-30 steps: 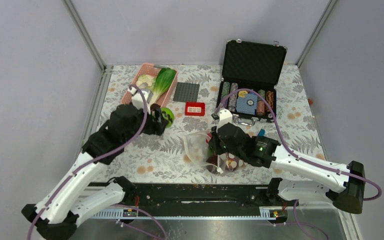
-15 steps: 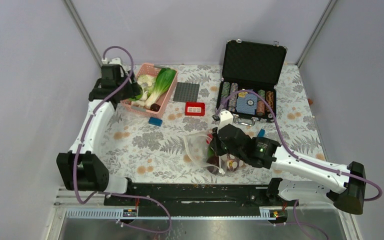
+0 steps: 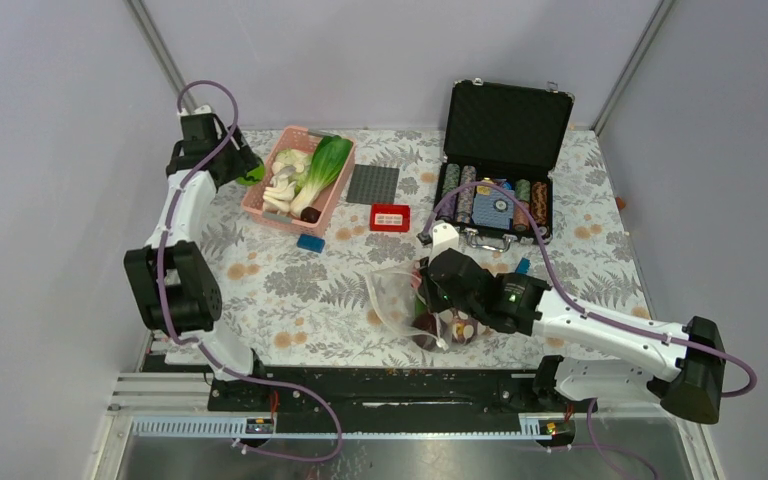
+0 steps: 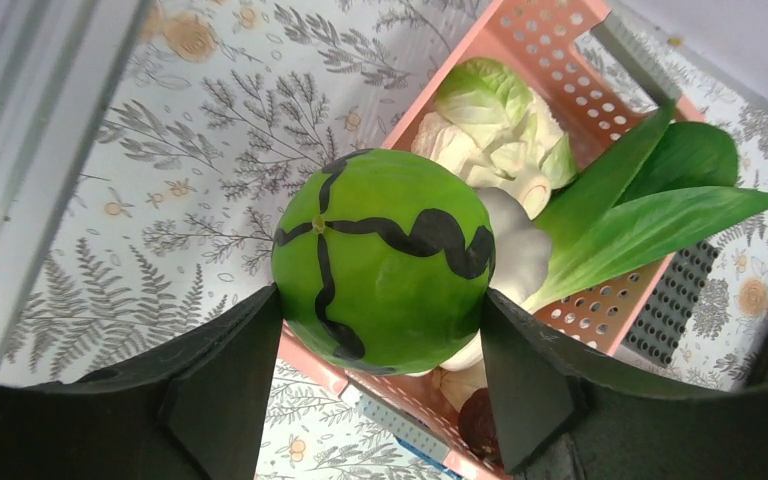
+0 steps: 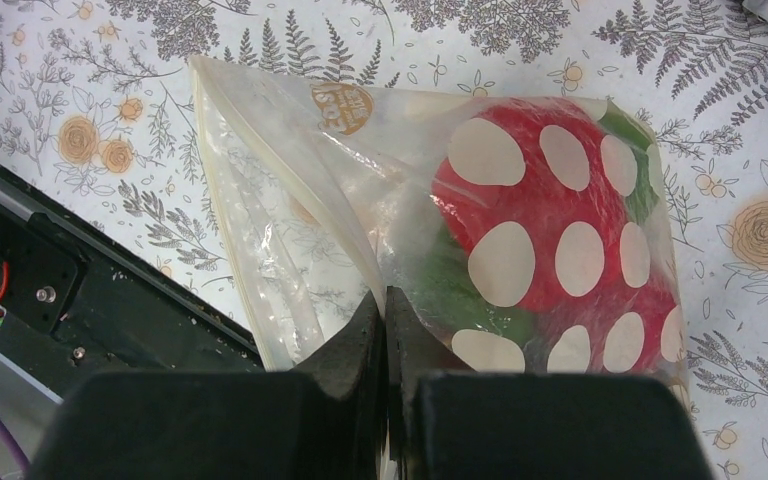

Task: Open the zip-top bag and remove the fake food
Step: Place the fake fruit in the bin.

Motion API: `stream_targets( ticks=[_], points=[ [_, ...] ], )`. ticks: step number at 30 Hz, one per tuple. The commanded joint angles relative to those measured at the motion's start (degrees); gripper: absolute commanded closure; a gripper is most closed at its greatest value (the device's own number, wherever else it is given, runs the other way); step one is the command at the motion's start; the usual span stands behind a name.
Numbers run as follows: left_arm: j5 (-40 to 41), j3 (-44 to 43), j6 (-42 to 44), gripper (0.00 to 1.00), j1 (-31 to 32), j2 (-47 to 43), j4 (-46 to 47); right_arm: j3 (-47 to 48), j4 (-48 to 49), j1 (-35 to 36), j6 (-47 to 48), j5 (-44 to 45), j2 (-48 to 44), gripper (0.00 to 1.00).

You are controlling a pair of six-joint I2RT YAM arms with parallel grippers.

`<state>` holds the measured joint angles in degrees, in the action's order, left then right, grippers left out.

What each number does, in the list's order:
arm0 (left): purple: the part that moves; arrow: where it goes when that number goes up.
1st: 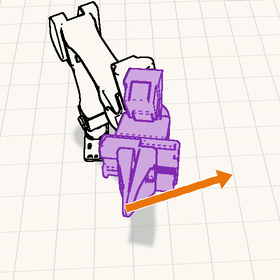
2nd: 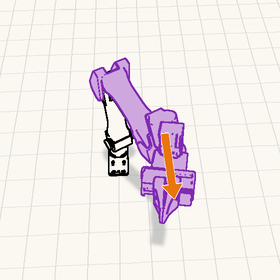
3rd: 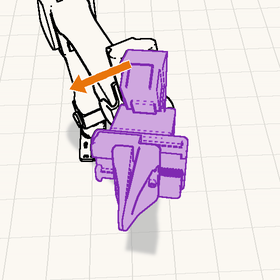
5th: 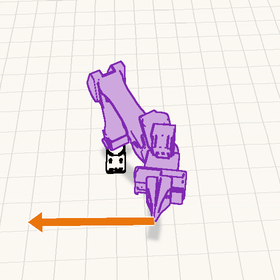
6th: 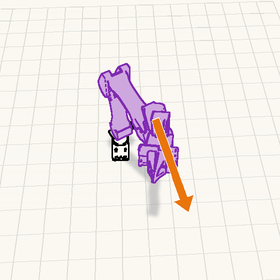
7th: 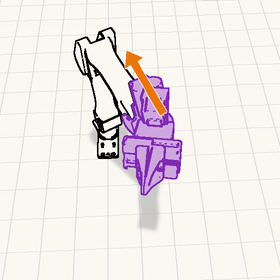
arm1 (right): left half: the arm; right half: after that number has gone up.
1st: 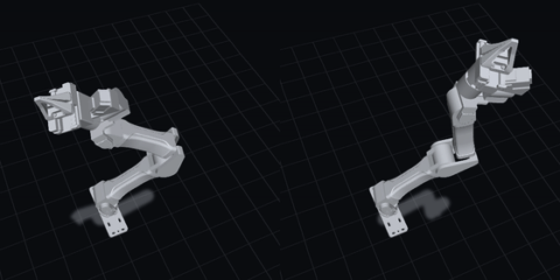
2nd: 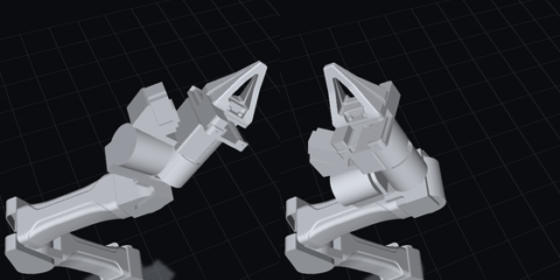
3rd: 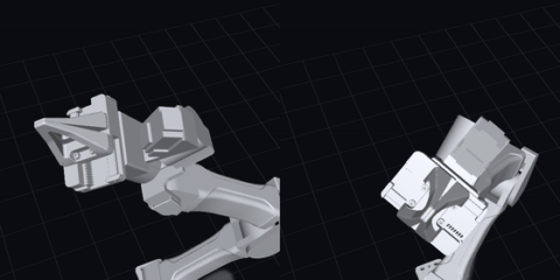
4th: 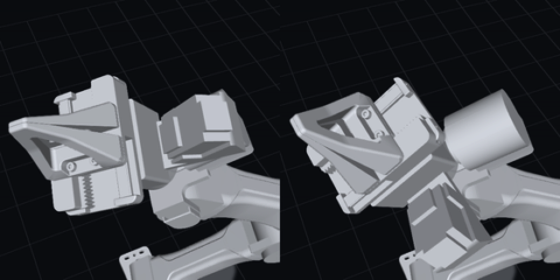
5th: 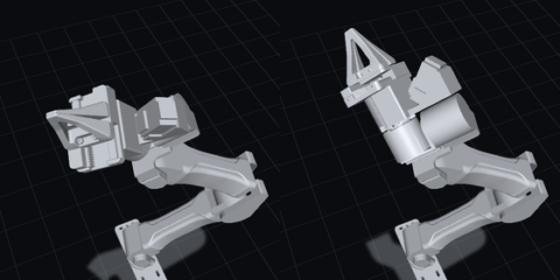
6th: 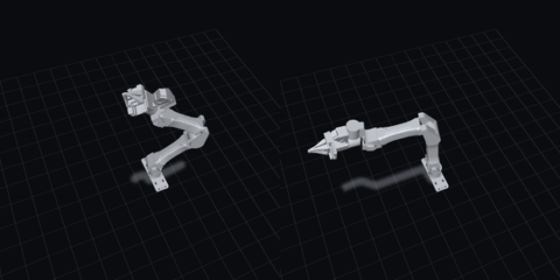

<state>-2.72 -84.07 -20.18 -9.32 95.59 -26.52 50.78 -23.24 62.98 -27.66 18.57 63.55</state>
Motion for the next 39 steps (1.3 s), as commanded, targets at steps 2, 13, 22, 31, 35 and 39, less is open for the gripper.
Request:
stream_targets(
  ticks=[2,13,22,31,35,39],
  points=[
    [-2.6,-2.7,-1.4,0.51,0.3,3.8,3.8,1.0,0.5,0.2,0.8,0.9,0.6,1.00],
    [-3.4,-2.5,-0.9,0.51,3.1,6.7,2.8,1.2,0.5,0.2,1.4,0.9,0.9,1.00],
    [-2.5,-3.4,-1.0,0.51,4.7,8.6,-2.2,0.5,0.5,0.2,1.3,0.8,0.2,1.00],
    [0.0,-7.4,-1.2,0.36,4.8,13.2,-9.5,0.0,0.5,0.2,1.2,0.7,-0.7,1.00],
    [0.4,-6.9,-1.1,0.14,4.8,11.7,-10.2,0.1,0.6,0.2,1.3,0.6,-0.7,1.00],
    [2.0,-6.9,-0.8,0.02,4.8,8.3,-11.2,0.3,0.5,0.2,1.6,0.6,-0.8,1.00]
  ],
)
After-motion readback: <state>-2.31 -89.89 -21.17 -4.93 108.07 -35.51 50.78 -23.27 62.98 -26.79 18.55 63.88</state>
